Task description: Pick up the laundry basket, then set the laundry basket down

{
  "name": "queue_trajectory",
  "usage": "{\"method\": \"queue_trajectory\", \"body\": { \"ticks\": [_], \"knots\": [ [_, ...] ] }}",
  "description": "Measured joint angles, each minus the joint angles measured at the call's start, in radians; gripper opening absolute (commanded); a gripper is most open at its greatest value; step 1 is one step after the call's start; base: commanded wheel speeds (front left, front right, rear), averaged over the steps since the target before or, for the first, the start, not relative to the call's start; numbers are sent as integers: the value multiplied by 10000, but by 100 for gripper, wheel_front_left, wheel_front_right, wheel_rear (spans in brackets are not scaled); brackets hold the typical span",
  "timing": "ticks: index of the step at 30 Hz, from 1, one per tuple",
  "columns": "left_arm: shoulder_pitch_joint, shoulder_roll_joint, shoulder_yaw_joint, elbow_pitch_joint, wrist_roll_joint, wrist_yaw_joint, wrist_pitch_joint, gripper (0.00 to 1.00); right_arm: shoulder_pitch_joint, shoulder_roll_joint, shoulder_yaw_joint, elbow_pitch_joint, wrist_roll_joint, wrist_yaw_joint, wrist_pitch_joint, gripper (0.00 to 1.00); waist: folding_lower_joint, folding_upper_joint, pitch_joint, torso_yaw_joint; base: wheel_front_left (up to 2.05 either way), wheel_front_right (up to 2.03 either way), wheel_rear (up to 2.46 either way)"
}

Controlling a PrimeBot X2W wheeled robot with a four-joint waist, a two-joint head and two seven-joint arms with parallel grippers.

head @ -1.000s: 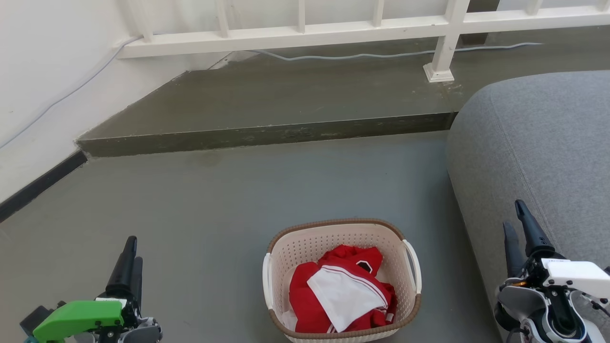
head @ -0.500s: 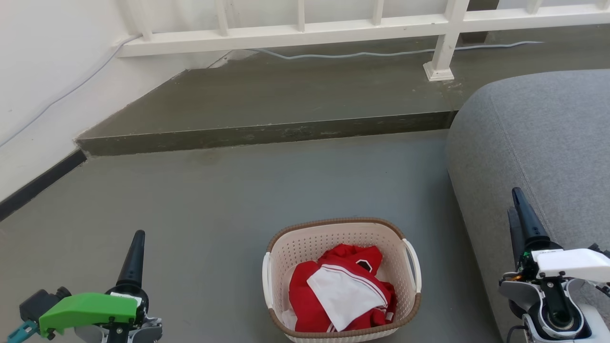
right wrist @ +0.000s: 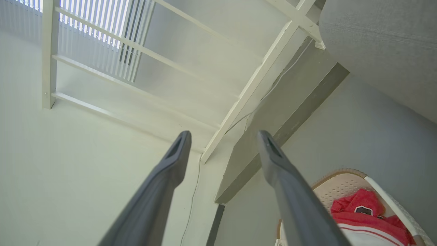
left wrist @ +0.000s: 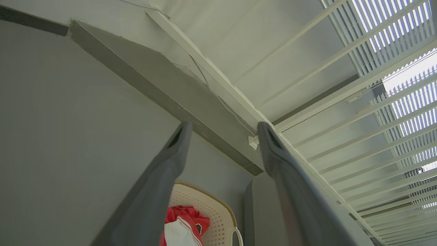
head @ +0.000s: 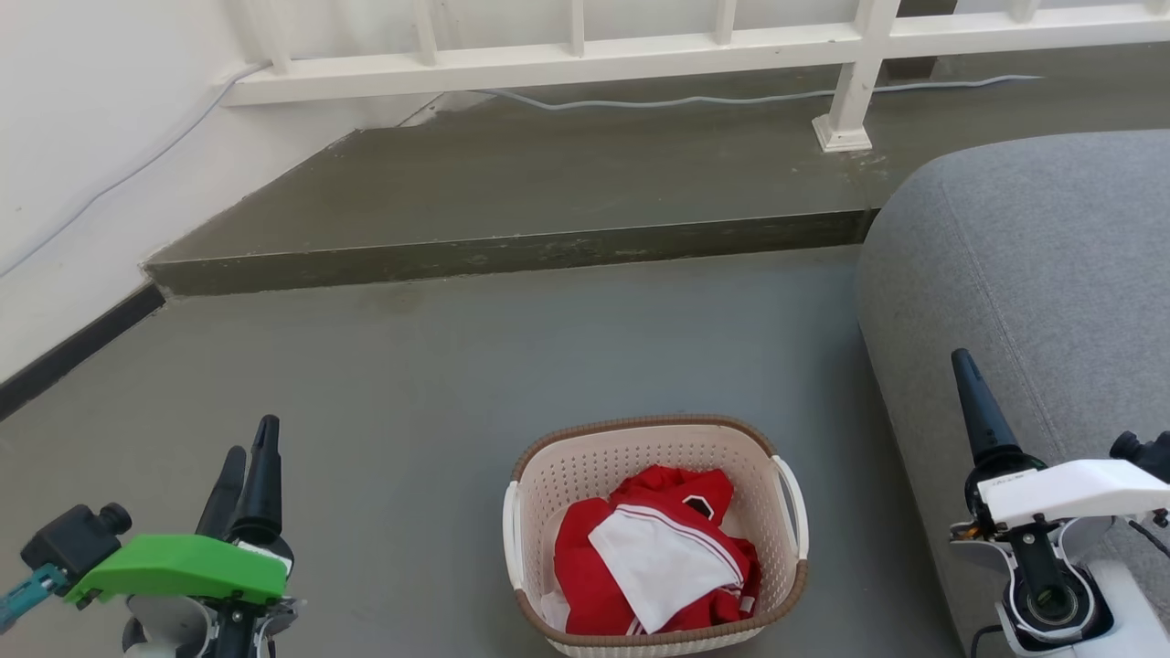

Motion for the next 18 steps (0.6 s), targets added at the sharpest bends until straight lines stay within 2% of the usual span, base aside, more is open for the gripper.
{"method": "queue_trajectory", "body": {
  "ticks": [5,18],
  "knots": [
    [-12,-46,-61,-127,899,167,-165,100,-132,-4,105,-8,-874,-184,-174,100,0,0,8,4,0,0,0],
    [-13,-349,-291,-479,2782,265,-608,100,-219,67,458,-121,-2782,-359,-617,100,0,0,22,19,0,0,0]
  ]
}}
